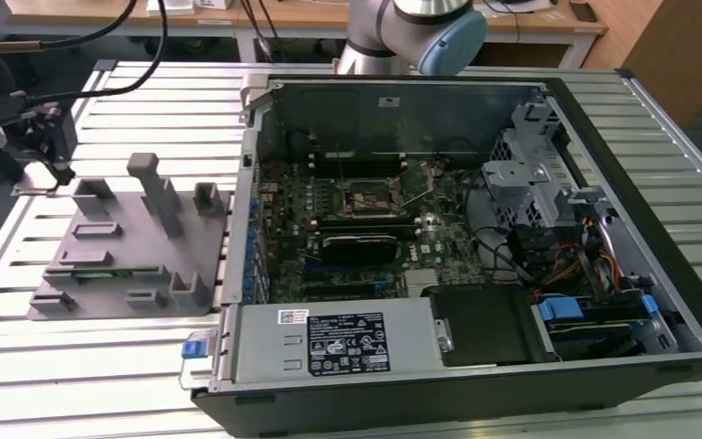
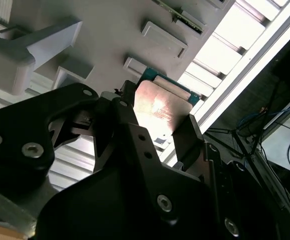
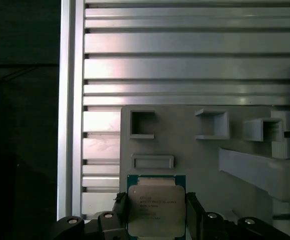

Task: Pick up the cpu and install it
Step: 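Pick up the cpu and move it towards the insertion slot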

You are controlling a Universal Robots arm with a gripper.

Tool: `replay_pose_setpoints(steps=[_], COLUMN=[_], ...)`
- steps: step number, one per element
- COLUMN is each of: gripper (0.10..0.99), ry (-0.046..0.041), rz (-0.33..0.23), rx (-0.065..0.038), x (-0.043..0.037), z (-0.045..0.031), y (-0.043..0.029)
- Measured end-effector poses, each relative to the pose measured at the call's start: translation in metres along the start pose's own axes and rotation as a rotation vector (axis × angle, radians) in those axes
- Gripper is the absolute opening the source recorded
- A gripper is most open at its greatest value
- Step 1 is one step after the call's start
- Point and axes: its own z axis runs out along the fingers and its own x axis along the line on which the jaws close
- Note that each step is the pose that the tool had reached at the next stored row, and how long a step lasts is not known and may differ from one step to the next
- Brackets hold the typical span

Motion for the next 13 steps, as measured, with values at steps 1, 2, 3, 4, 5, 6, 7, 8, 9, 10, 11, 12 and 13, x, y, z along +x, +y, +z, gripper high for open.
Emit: replay_pose_setpoints(steps=[1,2,3,4,5,6,7,8,9,10,11,12,13], gripper=[0.545,0.545,0.545,0.545,0.545,0.545,0.545,0.545,0.545,0.545,0.545,0.545,0.545], ry=[0.0000,-0.0001,-0.0001,-0.0001,0.0000,0.0000,0.0000,0.0000,-0.0001,-0.0001,-0.0001,-0.0001,-0.0001], rz=[0.000,0.000,0.000,0.000,0.000,0.000,0.000,0.000,0.000,0.000,0.000,0.000,0.000], rx=[0.000,0.000,0.000,0.000,0.000,0.000,0.000,0.000,0.000,0.000,0.000,0.000,0.000], x=[0.0000,0.0001,0.0001,0.0001,0.0001,0.0001,0.0002,0.0002,0.0002,0.0003,0.0003,0.0003,0.0003], z=[-0.0022,-0.0045,-0.0068,-0.0094,-0.0118,-0.0140,-0.0161,-0.0181,-0.0204,-0.0229,-0.0260,-0.0290,-0.0321], y=[0.0002,0.0005,0.0008,0.0010,0.0012,0.0014,0.0015,0.0017,0.0020,0.0022,0.0025,0.0027,0.0030])
